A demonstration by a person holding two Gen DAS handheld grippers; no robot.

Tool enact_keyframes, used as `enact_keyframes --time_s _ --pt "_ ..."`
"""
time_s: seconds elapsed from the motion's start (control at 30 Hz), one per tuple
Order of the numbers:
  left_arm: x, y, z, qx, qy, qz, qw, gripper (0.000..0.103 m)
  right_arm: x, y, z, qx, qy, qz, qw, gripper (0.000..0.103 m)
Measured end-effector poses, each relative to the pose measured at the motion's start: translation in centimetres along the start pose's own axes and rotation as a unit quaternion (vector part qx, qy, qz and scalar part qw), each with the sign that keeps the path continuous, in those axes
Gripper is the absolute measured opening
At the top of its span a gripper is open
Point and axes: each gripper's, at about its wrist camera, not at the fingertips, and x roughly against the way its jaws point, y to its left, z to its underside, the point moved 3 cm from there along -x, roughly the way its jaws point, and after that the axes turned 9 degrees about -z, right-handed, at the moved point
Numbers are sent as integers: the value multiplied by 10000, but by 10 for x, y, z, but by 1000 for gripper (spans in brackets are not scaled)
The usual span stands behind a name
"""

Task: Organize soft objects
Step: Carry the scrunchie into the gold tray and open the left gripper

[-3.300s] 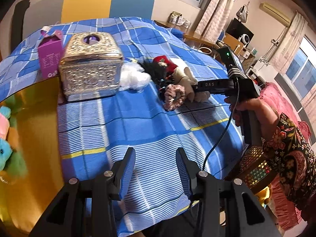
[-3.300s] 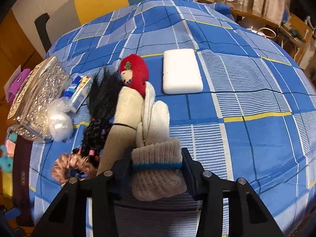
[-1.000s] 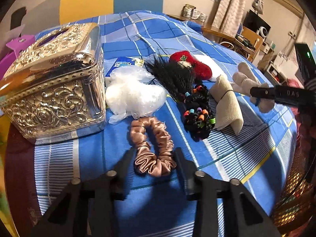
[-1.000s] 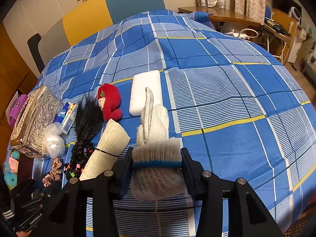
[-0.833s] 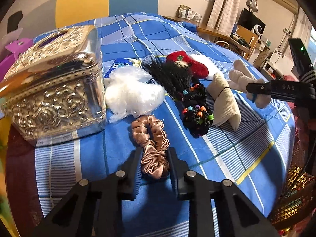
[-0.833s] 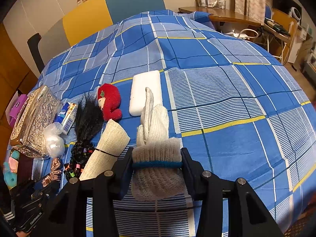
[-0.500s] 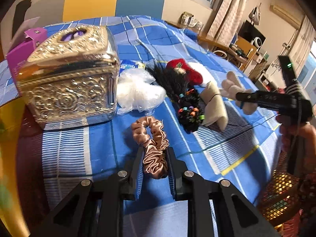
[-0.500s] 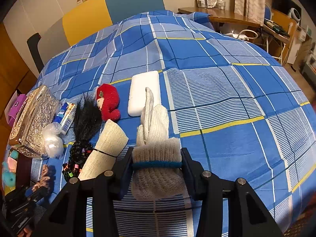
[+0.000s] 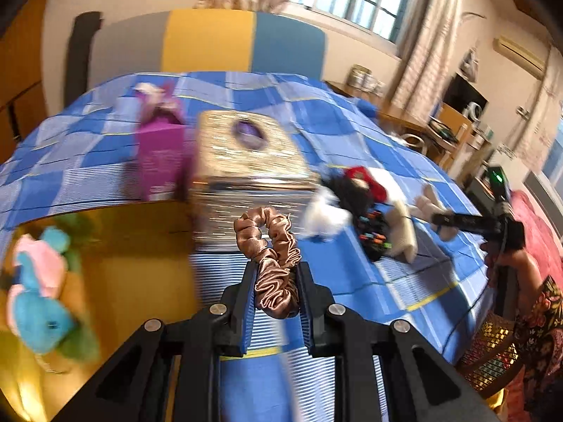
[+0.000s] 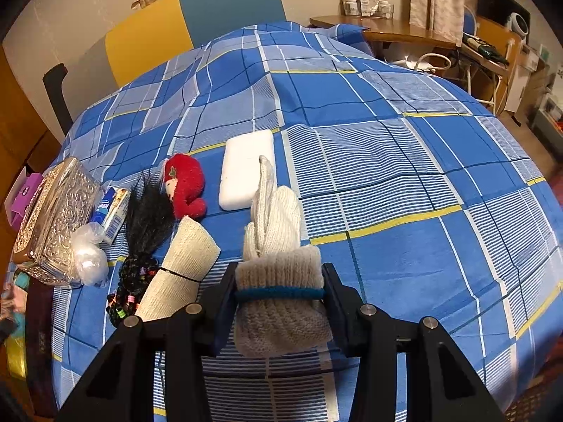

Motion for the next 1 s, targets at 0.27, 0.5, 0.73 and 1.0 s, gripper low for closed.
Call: enact_keyframes --time_s 0.27,0.5,0.73,1.0 --pt "-18 82 1 405 305 -821 9953 20 4 -3 -1 -78 -86 16 9999 46" --pt "-53 136 4 895 739 -1421 9830 22 3 -5 0 -129 -84 52 9999 46" --pt "-65 151 2 1123 913 -1737 9741 40 2 -6 0 -126 -63 80 9999 46" --pt "-29 138 18 1335 578 -1280 9810 41 6 -5 -2 -99 -180 121 9997 46"
